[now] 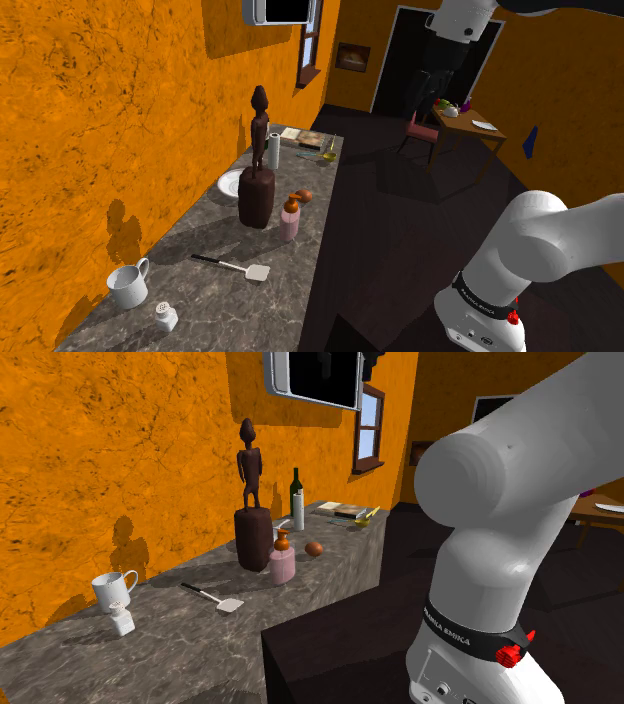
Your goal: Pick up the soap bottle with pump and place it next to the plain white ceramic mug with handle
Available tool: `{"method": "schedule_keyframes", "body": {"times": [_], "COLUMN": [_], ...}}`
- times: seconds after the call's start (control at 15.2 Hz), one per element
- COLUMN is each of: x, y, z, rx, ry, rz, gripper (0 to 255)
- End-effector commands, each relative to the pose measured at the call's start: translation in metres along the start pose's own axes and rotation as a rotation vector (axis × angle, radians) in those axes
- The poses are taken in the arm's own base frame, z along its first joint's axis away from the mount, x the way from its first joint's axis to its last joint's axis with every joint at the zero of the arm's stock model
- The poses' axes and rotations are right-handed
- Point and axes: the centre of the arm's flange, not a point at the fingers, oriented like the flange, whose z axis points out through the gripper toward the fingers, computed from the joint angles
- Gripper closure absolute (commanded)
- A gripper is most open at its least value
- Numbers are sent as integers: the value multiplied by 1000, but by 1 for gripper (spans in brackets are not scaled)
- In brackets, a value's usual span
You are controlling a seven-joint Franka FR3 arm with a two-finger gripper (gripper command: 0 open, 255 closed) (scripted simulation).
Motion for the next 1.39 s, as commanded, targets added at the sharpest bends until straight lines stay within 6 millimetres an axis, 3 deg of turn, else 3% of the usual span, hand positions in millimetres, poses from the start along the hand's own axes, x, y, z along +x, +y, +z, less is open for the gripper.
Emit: {"method": "schedule_keyframes", "body": {"times": [0.0, 1.32], "x": [0, 161], "y": [0, -22], "z": [0, 215], "rx": [0, 6], "ry": [0, -54], "rz": [0, -37], "gripper": [0, 0]}}
